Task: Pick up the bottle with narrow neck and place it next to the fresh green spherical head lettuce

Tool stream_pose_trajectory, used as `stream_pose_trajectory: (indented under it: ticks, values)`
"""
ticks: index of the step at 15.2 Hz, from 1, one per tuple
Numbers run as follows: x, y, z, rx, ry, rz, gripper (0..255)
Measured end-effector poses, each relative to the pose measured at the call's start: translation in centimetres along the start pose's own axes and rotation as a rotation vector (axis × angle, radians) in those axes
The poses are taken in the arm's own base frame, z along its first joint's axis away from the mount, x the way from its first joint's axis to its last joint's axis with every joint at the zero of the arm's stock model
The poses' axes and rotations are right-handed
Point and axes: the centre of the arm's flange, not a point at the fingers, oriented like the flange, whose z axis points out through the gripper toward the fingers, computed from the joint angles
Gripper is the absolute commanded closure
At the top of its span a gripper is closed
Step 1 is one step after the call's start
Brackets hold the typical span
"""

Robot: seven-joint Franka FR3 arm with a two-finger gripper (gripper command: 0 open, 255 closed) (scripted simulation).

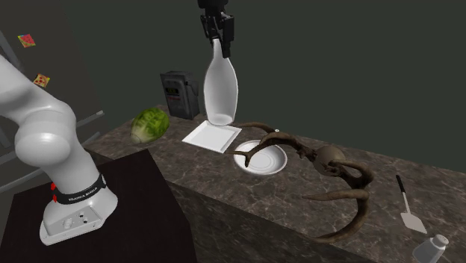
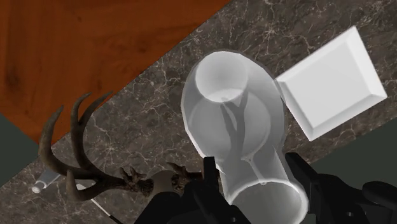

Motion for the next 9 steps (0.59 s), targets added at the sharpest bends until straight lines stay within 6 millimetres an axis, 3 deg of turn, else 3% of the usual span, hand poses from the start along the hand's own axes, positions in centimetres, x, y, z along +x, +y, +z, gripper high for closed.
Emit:
stream_pose_trajectory:
  ticks: [9]
  values:
    - [-5.3,-10.6,-1.0,0.000,0.000,0.000,255]
